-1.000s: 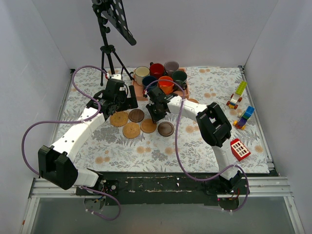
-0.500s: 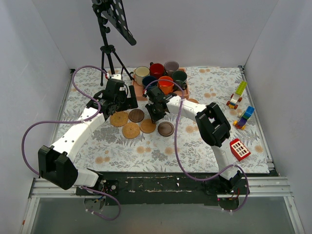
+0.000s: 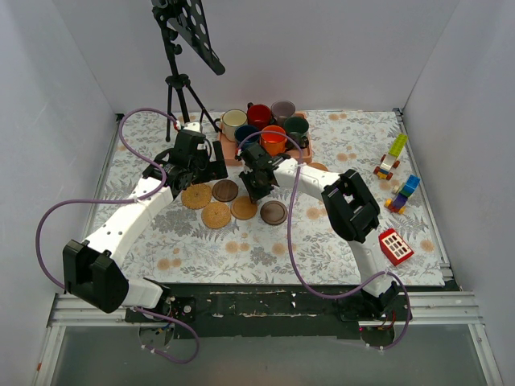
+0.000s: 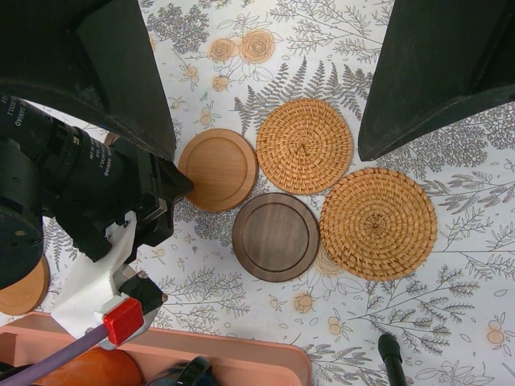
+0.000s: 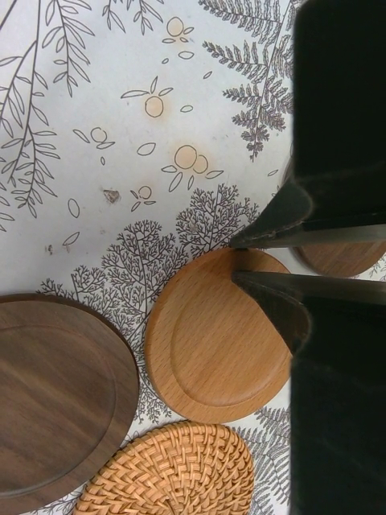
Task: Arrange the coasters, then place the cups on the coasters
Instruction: Move the coaster to the center of the board.
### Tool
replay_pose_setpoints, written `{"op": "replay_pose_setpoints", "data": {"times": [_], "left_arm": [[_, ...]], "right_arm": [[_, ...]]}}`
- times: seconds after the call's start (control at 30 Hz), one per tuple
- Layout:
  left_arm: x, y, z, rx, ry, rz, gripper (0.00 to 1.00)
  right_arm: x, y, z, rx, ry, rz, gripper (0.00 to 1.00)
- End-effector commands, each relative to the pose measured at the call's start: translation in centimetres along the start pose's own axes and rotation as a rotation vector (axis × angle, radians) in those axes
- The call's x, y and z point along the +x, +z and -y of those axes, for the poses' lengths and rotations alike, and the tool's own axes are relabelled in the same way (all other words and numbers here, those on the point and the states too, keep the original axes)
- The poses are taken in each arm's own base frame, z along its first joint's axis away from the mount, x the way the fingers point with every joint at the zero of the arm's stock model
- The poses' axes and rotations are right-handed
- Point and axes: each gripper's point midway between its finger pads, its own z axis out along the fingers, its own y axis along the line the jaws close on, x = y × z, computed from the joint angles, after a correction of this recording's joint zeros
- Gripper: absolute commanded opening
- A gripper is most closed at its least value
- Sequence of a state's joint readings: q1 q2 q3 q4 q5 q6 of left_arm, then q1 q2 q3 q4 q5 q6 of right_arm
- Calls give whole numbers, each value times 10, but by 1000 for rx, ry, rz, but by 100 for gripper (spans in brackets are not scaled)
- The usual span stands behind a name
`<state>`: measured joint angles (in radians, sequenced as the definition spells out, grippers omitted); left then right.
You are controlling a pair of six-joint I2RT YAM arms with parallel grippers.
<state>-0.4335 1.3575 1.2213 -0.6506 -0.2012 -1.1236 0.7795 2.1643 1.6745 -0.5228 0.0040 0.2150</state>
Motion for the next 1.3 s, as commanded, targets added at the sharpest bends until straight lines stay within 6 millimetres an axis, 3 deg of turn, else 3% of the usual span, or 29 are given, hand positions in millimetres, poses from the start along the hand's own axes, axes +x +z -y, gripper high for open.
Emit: {"op": "replay_pose_setpoints", "data": {"times": [0.0,0.5,0.7,0.9,1.0,1.07,1.17,1.27], "left_arm": [[-11,-8,-3,-8,-6,39,98],[-9,-6,-3,-7,-5,31,98],[-9,-6,-2,-5,-5,27,98],[-9,-5,-1,-3,-8,24,98],[-8,-5,-2,-5,-9,22,98],[-10,-6,-2,-9,-8,27,98],[-11,-7,-4,-17,-9,35,98],[-10,-6,-5,-18,-12,38,98]], "right_arm": [[-12,-1,0,23,4,32,25],[-30,-20,-4,10,-7,110,31],[-41,-31,-23,-96,-42,170,36],[-61,-55,-43,-206,-100,273,49],[-66,-71,-44,-208,-123,310,58],[-67,-85,-38,-194,-116,325,60],[-55,-101,-13,-101,-83,304,62],[-18,-106,14,-21,-53,232,63]]}}
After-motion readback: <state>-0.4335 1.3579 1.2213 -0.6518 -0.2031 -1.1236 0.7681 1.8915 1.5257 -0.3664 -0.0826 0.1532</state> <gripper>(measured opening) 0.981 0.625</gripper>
